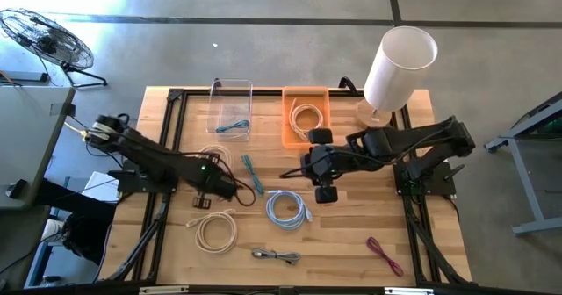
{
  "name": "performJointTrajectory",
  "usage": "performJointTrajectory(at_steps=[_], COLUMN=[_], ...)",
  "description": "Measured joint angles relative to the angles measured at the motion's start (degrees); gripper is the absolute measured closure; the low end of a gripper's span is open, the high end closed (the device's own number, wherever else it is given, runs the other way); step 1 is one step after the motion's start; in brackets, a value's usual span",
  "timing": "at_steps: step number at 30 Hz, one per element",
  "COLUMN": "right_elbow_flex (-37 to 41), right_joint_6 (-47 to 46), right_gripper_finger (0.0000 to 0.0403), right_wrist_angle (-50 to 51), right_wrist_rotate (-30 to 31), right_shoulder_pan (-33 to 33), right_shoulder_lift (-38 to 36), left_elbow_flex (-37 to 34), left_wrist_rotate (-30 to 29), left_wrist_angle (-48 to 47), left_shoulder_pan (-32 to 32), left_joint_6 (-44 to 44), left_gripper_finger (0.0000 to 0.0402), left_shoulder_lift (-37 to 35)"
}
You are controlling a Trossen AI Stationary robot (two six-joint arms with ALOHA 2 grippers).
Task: Pick & Place USB Port
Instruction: Put the top white HDMI cable into the orange bin
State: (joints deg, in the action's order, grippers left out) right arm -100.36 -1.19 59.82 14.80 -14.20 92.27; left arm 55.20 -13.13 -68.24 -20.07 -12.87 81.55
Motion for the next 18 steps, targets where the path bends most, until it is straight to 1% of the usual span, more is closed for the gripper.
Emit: performJointTrajectory(at_steps=[2, 5, 8, 10, 13, 18], right_elbow_flex=[-0.1, -0.1, -0.1, -0.1, -0.1, -0.1], right_joint_6=[0.5, 2.1, 3.7, 4.3, 4.6, 6.7], right_gripper_finger=[0.0269, 0.0269, 0.0266, 0.026, 0.0243, 0.0192], right_wrist_angle=[0.2, 1.1, 0.6, 0.4, -0.5, -4.3], right_wrist_rotate=[1.3, 1.6, 0.4, -2.0, -3.5, -2.7], right_shoulder_pan=[-0.5, -1.3, -1.7, -1.7, -1.7, -1.7], right_shoulder_lift=[-0.7, -1.0, -1.3, -1.4, -1.3, -1.3], left_elbow_flex=[5.7, 14.3, 22.0, 25.5, 27.8, 27.0], left_wrist_rotate=[-2.0, -7.2, -14.6, -19.2, -23.3, -23.9], left_wrist_angle=[-2.3, -3.1, 1.0, 4.8, 12.1, 20.9], left_shoulder_pan=[-1.8, -4.1, -6.2, -7.8, -9.7, -12.4], left_joint_6=[-1.7, -2.3, -0.6, 1.7, 6.4, 11.3], left_gripper_finger=[0.0372, 0.0372, 0.0372, 0.0372, 0.0372, 0.0372], left_shoulder_lift=[-1.3, -3.7, -6.3, -8.0, -10.4, -12.5])
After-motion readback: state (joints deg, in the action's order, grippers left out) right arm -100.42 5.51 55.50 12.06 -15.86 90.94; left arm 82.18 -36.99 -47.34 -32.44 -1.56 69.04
